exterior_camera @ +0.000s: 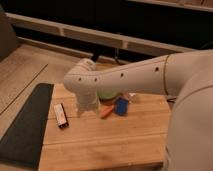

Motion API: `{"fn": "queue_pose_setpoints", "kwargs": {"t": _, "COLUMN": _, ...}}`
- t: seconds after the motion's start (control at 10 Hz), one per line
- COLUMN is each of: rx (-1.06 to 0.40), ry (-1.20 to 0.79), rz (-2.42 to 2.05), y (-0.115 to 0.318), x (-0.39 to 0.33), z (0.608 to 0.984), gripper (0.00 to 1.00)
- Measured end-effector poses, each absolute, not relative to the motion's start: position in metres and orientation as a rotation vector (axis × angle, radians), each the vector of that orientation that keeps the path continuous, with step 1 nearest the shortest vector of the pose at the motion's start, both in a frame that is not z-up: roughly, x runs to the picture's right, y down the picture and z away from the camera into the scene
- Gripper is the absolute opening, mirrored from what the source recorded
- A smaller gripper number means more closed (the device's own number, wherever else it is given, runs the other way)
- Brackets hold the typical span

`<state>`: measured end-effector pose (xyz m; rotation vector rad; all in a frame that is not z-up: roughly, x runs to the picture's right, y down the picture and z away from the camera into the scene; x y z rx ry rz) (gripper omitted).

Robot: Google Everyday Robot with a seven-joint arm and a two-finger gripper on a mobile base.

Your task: Move the arm in a circular motion

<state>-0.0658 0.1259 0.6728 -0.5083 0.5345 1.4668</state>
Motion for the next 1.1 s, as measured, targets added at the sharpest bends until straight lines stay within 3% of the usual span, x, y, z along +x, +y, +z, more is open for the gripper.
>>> {"fn": "queue_pose_setpoints", "kwargs": {"t": 0.7, "rx": -0.424, "ry": 0.737, "rz": 1.759, "y": 0.178, "x": 0.060, "z": 0.645, "gripper": 0.65}}
{"fn": "queue_pose_setpoints", "kwargs": {"t": 1.1, "rx": -0.400, "ry": 0.757, "rz": 1.885, "y": 0.158, "x": 0.130, "z": 0.663, "gripper": 0.65}}
